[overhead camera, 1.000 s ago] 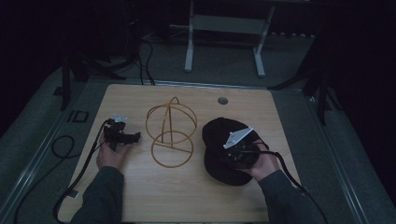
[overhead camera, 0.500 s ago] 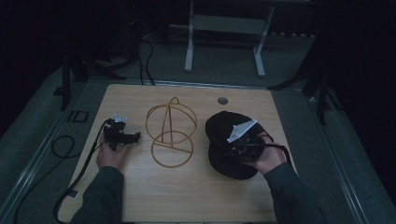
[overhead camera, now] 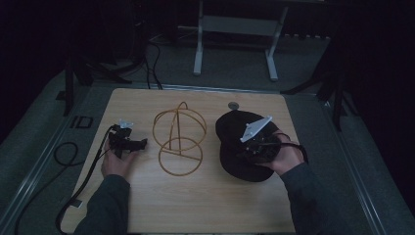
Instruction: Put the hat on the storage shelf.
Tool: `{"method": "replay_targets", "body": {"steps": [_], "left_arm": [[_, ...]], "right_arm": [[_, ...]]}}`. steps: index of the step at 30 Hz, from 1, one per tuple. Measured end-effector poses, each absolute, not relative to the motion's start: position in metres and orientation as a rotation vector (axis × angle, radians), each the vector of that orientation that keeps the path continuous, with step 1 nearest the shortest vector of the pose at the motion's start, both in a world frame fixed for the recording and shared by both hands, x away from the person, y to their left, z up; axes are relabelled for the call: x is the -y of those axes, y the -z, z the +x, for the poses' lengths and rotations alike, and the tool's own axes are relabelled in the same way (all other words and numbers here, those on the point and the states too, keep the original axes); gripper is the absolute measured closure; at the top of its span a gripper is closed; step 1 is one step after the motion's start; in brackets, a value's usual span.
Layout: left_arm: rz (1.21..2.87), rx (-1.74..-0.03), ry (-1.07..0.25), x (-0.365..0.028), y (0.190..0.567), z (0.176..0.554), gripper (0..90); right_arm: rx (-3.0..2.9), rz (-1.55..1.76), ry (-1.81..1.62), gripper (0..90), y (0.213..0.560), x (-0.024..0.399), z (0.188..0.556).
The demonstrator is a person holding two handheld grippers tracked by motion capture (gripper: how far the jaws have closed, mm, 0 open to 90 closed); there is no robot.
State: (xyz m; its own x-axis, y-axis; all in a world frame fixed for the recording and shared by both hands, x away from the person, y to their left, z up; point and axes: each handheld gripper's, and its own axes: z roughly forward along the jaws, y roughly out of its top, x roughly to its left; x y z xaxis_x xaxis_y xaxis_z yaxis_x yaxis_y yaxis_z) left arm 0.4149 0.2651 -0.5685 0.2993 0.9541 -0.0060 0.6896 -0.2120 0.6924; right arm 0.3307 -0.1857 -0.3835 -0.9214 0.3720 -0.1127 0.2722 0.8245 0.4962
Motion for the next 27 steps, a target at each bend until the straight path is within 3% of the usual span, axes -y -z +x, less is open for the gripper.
{"method": "replay_targets", "body": {"steps": [27], "left_arm": [[1.981, -1.459, -0.579, -0.265, 0.568, 0.415, 3.8]], "right_arm": [[-2.78, 0.45, -0.72, 76.2, 0.349, 0.185, 0.34]]}}
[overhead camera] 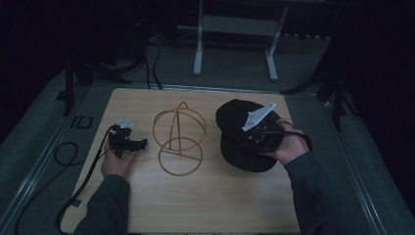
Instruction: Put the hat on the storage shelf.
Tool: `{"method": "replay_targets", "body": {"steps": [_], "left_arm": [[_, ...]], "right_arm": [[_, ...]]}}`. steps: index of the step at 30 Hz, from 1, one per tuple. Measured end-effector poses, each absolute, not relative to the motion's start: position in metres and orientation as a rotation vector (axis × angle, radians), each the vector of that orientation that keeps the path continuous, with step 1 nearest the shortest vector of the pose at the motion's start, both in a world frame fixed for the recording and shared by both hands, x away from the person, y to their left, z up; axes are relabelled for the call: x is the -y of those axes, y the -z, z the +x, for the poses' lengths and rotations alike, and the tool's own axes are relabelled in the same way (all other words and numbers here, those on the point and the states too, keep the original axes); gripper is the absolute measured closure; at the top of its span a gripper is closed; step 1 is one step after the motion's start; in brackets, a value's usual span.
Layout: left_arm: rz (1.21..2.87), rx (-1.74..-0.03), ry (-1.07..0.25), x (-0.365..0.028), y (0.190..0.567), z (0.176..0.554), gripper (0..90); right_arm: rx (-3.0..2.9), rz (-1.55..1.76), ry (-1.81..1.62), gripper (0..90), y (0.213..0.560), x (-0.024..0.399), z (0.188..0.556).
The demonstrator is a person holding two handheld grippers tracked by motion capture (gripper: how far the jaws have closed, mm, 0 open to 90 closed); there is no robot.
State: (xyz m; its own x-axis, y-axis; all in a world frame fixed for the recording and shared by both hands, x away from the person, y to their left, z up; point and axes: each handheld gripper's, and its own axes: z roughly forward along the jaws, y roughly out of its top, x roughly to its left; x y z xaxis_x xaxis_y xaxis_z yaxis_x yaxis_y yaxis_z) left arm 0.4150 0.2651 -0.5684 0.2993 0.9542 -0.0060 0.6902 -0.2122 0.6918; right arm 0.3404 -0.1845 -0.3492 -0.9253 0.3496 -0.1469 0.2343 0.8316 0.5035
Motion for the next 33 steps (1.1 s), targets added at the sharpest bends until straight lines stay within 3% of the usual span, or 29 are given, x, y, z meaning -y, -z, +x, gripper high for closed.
{"method": "replay_targets", "body": {"steps": [33], "left_arm": [[1.982, -1.46, -0.58, -0.265, 0.568, 0.415, 3.8]], "right_arm": [[-2.742, 0.359, -0.78, 76.0, 0.311, 0.171, 0.339]]}}
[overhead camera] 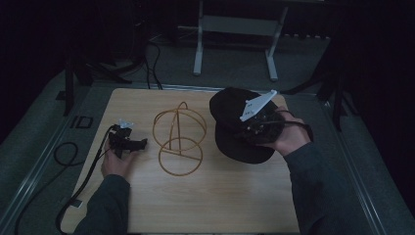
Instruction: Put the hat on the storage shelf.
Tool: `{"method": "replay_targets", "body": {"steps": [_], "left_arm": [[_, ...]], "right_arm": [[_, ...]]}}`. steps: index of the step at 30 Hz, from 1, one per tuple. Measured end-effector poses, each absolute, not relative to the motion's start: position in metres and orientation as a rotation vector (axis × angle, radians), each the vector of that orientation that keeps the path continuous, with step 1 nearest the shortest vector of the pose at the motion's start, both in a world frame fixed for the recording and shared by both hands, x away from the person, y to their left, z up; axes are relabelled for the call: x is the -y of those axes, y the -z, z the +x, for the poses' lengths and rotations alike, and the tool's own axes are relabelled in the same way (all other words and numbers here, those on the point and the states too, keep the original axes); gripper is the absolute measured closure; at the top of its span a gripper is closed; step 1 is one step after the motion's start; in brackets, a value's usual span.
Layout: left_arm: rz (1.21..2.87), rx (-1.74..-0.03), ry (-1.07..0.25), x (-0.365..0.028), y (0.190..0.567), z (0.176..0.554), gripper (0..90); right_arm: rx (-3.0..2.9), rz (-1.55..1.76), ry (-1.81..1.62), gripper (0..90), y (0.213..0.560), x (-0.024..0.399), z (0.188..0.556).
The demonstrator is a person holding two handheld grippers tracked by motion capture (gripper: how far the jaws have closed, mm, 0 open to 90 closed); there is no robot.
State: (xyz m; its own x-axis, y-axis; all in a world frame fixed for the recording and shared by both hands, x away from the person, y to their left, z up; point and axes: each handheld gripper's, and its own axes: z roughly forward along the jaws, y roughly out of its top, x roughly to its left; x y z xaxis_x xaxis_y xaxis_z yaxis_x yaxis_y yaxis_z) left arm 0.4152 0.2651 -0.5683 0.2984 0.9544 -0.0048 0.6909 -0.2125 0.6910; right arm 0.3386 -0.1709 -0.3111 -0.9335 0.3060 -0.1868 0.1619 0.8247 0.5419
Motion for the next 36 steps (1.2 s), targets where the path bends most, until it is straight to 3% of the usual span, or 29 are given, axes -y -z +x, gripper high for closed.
{"method": "replay_targets", "body": {"steps": [36], "left_arm": [[1.983, -1.459, -0.58, -0.265, 0.568, 0.415, 3.8]], "right_arm": [[-2.734, 0.256, -0.795, 75.3, 0.282, 0.154, 0.331]]}}
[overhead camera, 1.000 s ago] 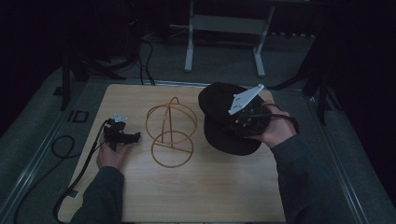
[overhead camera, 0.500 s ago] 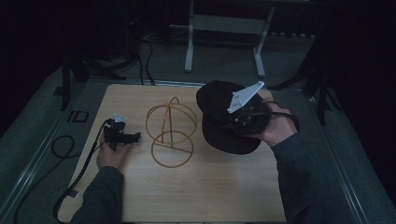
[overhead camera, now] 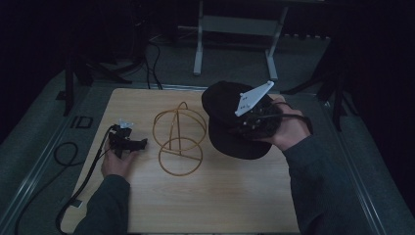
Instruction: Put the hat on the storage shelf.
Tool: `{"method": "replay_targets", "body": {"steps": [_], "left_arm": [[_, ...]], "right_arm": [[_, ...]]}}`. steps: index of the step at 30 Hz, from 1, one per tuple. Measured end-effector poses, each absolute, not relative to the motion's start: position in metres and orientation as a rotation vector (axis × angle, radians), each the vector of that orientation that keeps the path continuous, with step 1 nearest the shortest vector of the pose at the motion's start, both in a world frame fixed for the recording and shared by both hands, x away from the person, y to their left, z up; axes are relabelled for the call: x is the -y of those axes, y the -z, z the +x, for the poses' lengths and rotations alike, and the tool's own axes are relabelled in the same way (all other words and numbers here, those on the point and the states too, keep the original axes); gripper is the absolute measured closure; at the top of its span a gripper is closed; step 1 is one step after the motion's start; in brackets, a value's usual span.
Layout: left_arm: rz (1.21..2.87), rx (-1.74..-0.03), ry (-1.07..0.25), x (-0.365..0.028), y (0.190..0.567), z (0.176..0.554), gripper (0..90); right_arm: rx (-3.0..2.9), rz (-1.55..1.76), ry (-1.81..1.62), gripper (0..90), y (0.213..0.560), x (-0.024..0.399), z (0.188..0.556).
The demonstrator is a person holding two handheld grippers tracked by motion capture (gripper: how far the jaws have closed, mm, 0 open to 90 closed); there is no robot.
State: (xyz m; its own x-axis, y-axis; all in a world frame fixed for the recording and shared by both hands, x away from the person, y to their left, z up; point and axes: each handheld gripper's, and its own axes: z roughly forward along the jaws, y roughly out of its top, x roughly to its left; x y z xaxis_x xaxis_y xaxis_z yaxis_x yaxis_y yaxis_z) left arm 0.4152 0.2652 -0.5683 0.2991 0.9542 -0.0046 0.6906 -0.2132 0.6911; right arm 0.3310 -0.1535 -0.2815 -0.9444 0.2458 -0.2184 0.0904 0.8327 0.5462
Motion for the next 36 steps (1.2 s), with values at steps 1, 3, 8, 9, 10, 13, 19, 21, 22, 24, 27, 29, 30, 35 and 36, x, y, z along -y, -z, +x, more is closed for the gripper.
{"method": "replay_targets", "body": {"steps": [1, 3, 8, 9, 10, 13, 19, 21, 22, 24, 27, 29, 30, 35, 36], "left_arm": [[1.983, -1.46, -0.58, -0.265, 0.568, 0.415, 3.8], [1.983, -1.46, -0.58, -0.265, 0.568, 0.415, 3.8], [1.983, -1.459, -0.58, -0.265, 0.568, 0.415, 3.8], [1.983, -1.459, -0.58, -0.265, 0.568, 0.415, 3.8], [1.983, -1.46, -0.58, -0.265, 0.568, 0.415, 3.8], [1.983, -1.46, -0.58, -0.265, 0.568, 0.415, 3.8], [1.983, -1.459, -0.58, -0.265, 0.568, 0.415, 3.8], [1.983, -1.46, -0.58, -0.265, 0.568, 0.415, 3.8], [1.983, -1.46, -0.58, -0.265, 0.568, 0.415, 3.8], [1.983, -1.459, -0.581, -0.265, 0.568, 0.415, 3.8], [1.984, -1.459, -0.581, -0.265, 0.568, 0.415, 3.8], [1.983, -1.46, -0.58, -0.265, 0.568, 0.415, 3.8], [1.983, -1.459, -0.58, -0.265, 0.568, 0.415, 3.8], [1.983, -1.46, -0.58, -0.265, 0.568, 0.415, 3.8], [1.984, -1.46, -0.58, -0.265, 0.568, 0.415, 3.8]], "right_arm": [[-2.733, 0.249, -0.798, 75.3, 0.281, 0.152, 0.331], [-2.734, 0.239, -0.801, 75.2, 0.28, 0.149, 0.331], [-2.73, 0.218, -0.813, 75.2, 0.276, 0.144, 0.33], [-2.731, 0.217, -0.816, 75.2, 0.275, 0.143, 0.33], [-2.729, 0.211, -0.821, 75.2, 0.274, 0.142, 0.331], [-2.735, 0.207, -0.826, 75.1, 0.272, 0.14, 0.331], [-2.736, 0.179, -0.836, 75.0, 0.269, 0.135, 0.329], [-2.734, 0.174, -0.848, 75.0, 0.267, 0.133, 0.329], [-2.733, 0.172, -0.851, 75.0, 0.266, 0.133, 0.329], [-2.731, 0.163, -0.854, 75.0, 0.265, 0.131, 0.329], [-2.731, 0.153, -0.857, 75.0, 0.263, 0.129, 0.328], [-2.731, 0.141, -0.862, 75.0, 0.261, 0.127, 0.327], [-2.732, 0.136, -0.863, 74.9, 0.261, 0.126, 0.327], [-2.735, 0.128, -0.874, 75.0, 0.26, 0.122, 0.328], [-2.735, 0.128, -0.881, 75.0, 0.26, 0.121, 0.329]]}}
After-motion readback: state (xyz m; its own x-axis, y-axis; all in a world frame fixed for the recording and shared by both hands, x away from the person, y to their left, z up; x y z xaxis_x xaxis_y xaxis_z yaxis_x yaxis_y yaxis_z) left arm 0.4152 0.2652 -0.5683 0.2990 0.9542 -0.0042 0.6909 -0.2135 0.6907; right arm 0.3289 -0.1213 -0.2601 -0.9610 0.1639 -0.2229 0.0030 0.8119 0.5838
